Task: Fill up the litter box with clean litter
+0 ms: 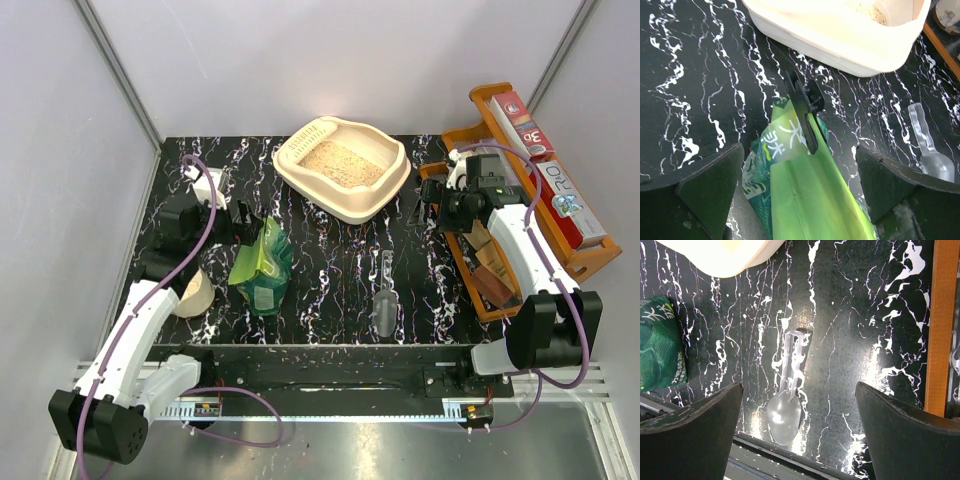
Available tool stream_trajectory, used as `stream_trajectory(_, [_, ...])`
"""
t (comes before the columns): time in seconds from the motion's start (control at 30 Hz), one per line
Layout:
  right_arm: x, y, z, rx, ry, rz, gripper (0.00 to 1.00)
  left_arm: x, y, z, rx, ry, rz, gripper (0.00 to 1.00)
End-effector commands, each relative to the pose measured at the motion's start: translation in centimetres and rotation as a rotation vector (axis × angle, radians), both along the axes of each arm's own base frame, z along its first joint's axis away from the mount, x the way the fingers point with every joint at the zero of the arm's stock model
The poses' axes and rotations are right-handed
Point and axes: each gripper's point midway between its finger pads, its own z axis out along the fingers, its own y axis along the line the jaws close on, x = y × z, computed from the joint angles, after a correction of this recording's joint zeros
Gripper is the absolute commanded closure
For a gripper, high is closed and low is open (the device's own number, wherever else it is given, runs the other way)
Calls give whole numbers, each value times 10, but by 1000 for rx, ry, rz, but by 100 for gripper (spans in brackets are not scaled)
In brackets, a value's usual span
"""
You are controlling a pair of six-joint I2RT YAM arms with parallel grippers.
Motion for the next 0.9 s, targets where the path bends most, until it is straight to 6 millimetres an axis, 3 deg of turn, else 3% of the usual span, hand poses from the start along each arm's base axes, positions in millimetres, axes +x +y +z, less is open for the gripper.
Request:
stream_trajectory(0.0, [1,7,21,-9,-102,113,0,-9,-15,32,-67,-37,-71,1])
stream_trajectory(0.13, [-17,33,41,79,-187,361,0,-12,-14,24,-70,26,-53,5])
stream_trajectory(0.23, [-20,45,51,118,-236,408,0,-14,-11,20,-62,50,-30,10])
stream_trajectory(0.33, [-20,48,48,110,-232,410,0,-17,-6,13,-18,80,-3,17])
stream_trajectory(0.57, [-18,54,48,113,-235,417,0,-28,-16,-4,10,155,-56,19])
stream_trajectory(0.73, [-23,54,42,111,-220,408,0,-33,-28,-33,56,280,-88,26])
stream_trajectory(0.87, [-24,52,42,95,-228,408,0,-37,-20,-54,125,417,-46,35])
